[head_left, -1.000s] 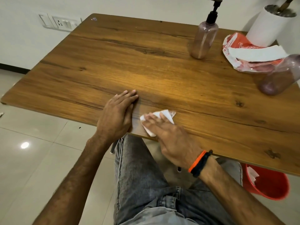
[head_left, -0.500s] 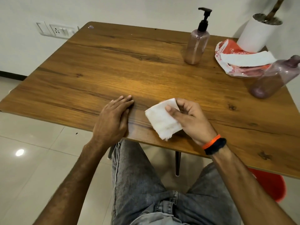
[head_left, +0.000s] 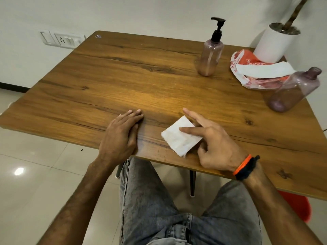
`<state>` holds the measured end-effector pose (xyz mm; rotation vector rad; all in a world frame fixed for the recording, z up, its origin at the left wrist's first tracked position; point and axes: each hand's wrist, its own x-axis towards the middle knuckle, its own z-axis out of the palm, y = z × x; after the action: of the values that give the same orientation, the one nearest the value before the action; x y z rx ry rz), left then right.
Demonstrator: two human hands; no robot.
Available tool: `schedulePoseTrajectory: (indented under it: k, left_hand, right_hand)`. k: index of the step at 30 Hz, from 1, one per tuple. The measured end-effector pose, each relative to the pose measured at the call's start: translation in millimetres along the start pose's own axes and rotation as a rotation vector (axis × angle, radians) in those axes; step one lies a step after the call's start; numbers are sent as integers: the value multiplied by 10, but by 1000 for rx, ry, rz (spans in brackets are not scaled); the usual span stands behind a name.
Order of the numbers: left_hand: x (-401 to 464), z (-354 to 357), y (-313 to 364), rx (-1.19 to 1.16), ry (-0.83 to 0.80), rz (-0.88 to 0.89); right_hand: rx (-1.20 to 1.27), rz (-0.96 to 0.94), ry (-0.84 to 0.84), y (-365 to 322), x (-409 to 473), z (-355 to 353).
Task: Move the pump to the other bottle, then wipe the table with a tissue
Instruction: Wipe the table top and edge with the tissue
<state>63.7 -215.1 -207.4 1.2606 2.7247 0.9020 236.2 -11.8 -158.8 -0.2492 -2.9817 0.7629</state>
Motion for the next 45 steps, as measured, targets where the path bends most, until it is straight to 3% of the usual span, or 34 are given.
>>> schedulePoseTrajectory:
  k: [7, 11, 16, 22, 25, 30, 37, 40, 42, 45]
  left_hand:
    - [19, 9, 53, 3, 9, -39]
    - [51, 11, 85, 7, -10, -54]
    - [57, 15, 101, 0, -5, -54]
    - [57, 21, 85, 6, 8, -47]
    - [52, 25, 77, 13, 9, -43]
    - [63, 35, 77, 17, 18, -37]
    - [54, 46, 65, 17, 25, -42]
    - [54, 41, 63, 18, 22, -42]
    - [50, 40, 65, 17, 21, -40]
    - [45, 33, 72, 15, 23, -43]
  right_hand:
    - [-256, -94, 161, -10, 74, 98]
    - [-137, -108, 211, -9, 124, 157]
    - [-90, 50, 445, -15, 216, 96]
    - [-267, 95, 145, -26, 391, 180]
    - [-250, 89, 132, -28, 453, 243]
    - [-259, 107, -69, -39, 561, 272]
    - [-144, -116, -228, -376, 170, 385]
    - [-34, -236, -226, -516, -96, 506]
    - [183, -259, -185, -567, -211, 478]
    - [441, -148, 32, -506, -171, 274]
